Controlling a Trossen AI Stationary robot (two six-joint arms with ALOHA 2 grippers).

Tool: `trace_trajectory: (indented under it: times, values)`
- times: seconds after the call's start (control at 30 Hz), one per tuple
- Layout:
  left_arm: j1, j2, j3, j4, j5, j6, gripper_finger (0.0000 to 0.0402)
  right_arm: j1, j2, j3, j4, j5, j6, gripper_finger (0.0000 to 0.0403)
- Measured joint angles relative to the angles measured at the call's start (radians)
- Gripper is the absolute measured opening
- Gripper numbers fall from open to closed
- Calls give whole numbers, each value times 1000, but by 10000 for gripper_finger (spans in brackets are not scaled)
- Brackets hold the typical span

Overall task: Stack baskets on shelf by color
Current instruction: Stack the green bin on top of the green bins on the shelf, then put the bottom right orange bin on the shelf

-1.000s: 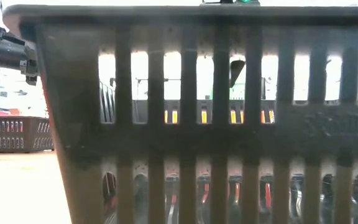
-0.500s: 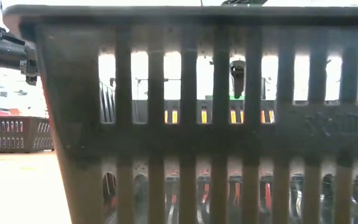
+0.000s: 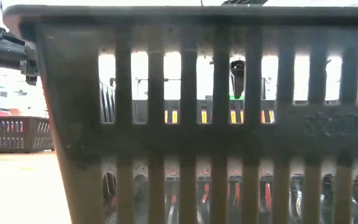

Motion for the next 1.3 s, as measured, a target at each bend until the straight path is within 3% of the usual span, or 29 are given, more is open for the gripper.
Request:
trace_trajectory:
  times: [0.57,0.97,1.1,1.3]
  values:
    - [0,0,0,0,0,-6,56,10,-20,-36,74,133,-83,75]
    - [0,0,0,0,1,-7,56,20,-121,-35,128,98,-43,75]
    - [0,0,0,3,1,-5,56,111,-225,-91,194,-123,59,75]
    - [0,0,0,6,21,-2,56,410,-313,-403,532,-146,-19,75]
